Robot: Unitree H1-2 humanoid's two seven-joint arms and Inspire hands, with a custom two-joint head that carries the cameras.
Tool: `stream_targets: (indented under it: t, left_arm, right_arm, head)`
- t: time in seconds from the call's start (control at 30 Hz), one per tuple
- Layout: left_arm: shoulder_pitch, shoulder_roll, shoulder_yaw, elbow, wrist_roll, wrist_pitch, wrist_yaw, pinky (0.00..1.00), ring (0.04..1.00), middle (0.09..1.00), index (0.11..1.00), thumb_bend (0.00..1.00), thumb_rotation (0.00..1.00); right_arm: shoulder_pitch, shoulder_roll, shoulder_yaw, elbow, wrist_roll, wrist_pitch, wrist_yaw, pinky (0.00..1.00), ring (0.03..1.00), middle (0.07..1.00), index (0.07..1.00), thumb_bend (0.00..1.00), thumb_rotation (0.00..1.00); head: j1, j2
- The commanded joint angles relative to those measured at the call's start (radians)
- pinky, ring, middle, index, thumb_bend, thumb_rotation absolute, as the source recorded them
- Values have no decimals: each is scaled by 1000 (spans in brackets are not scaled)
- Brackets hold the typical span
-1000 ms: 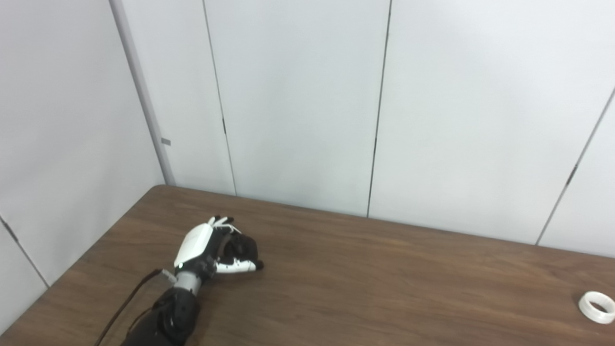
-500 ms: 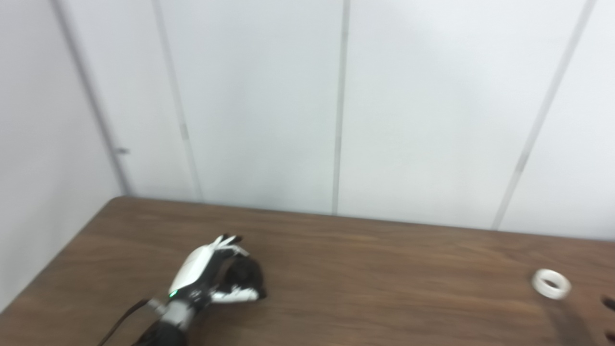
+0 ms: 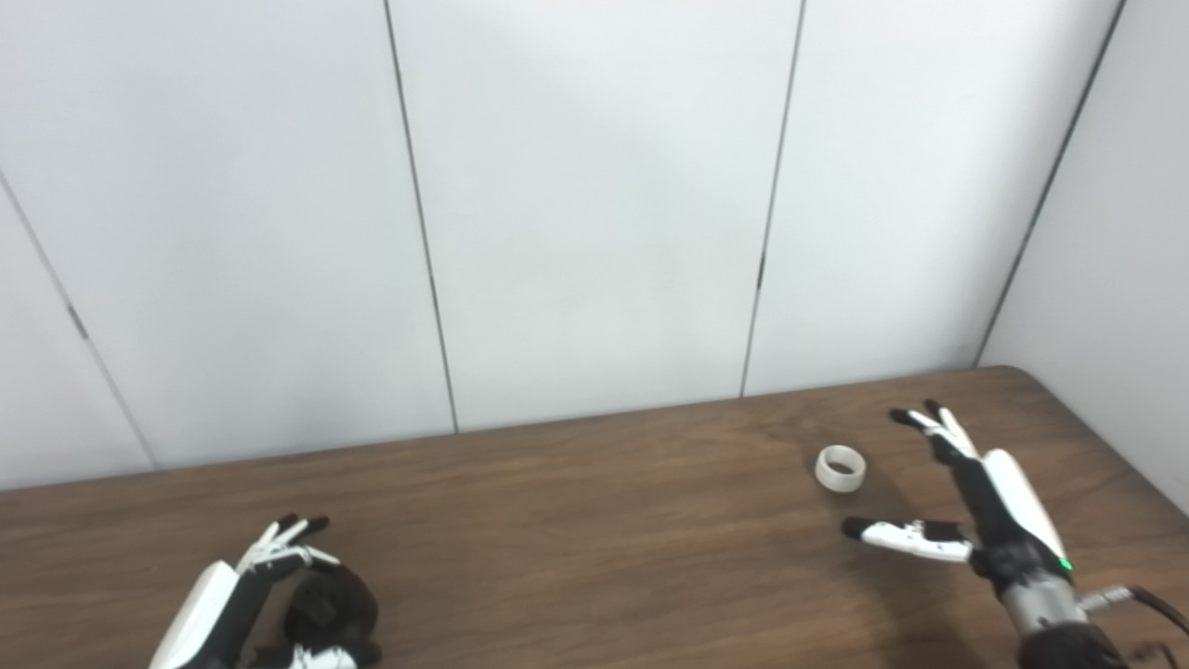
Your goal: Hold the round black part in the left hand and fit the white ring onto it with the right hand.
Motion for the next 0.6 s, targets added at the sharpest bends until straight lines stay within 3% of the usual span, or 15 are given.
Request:
stream_targets:
  t: [0.0,0.17,0.47,0.57]
  left_arm:
    - [-14,5,1,-50,3,-22,-5,1000,1000,906,482,508,34]
    - [1,-12,-13,-97,21,-7,-32,1000,1000,902,481,509,35]
    - [8,-20,-13,-97,25,-17,-51,1000,1000,894,481,509,35]
    - [9,-20,-12,-103,35,-12,-55,1000,1000,896,481,509,35]
  right_arm:
    - [-41,-57,-5,-10,-20,5,-4,796,1000,1000,866,991,358]
    - [-93,-123,14,29,-40,36,18,797,1000,1000,845,1000,359]
    - [-230,-236,126,92,-124,145,137,922,1000,1000,764,950,257]
    - [-278,-255,152,148,-118,146,161,903,1000,1000,756,958,235]
  head:
    - [-2,1]
    - [-6,0]
    - [-12,5]
    - [-9,6]
